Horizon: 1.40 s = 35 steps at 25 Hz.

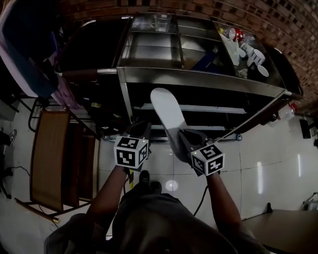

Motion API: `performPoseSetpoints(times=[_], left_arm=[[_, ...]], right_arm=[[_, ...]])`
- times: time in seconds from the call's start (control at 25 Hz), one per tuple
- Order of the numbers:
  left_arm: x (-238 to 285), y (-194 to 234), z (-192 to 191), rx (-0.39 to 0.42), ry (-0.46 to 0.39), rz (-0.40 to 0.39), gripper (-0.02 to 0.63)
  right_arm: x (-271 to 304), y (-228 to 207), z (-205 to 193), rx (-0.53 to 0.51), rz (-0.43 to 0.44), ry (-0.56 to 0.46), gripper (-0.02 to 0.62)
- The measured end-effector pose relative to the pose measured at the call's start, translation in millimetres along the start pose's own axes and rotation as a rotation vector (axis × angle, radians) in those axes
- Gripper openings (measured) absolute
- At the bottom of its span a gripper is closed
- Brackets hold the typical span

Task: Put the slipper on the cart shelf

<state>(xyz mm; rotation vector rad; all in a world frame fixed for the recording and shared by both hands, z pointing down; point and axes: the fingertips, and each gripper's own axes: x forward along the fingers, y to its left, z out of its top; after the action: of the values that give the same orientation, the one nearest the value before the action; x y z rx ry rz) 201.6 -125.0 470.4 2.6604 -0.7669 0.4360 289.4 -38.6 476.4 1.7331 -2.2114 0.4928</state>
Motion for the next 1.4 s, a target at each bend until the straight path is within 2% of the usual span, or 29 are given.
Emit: performPoseSetpoints(times=[0.4, 0.64, 0.84, 1.12, 1.4], left_arm=[[82.6, -29.4, 11.2, 0.05, 0.055, -0.178, 0.008], [117.9, -51.6, 11.9, 0.055, 0.077, -0.23, 0.008], [142.4, -61.6, 14.7, 0.055, 0.072, -0.198, 0.008], [169.6, -67.1, 12.2, 0.012, 0.076, -0.09, 0.008], [178.5, -70.2, 16.7, 0.001, 0.066, -0.006, 0.008]], right_arm=[[2.3, -83.1, -0.7, 0.105, -0.216, -0.001, 0.011], [4.4, -128.3, -3.6, 0.145, -0.282, -0.004, 0.011], [15.8, -170.6, -9.9, 0.155, -0.281, 0.004, 0.011], [46.6, -221.2, -18.1, 0.157, -0.215, 0.024, 0.012], [76.9, -263.1, -15.6, 0.167, -0.228, 0.0, 0.014]])
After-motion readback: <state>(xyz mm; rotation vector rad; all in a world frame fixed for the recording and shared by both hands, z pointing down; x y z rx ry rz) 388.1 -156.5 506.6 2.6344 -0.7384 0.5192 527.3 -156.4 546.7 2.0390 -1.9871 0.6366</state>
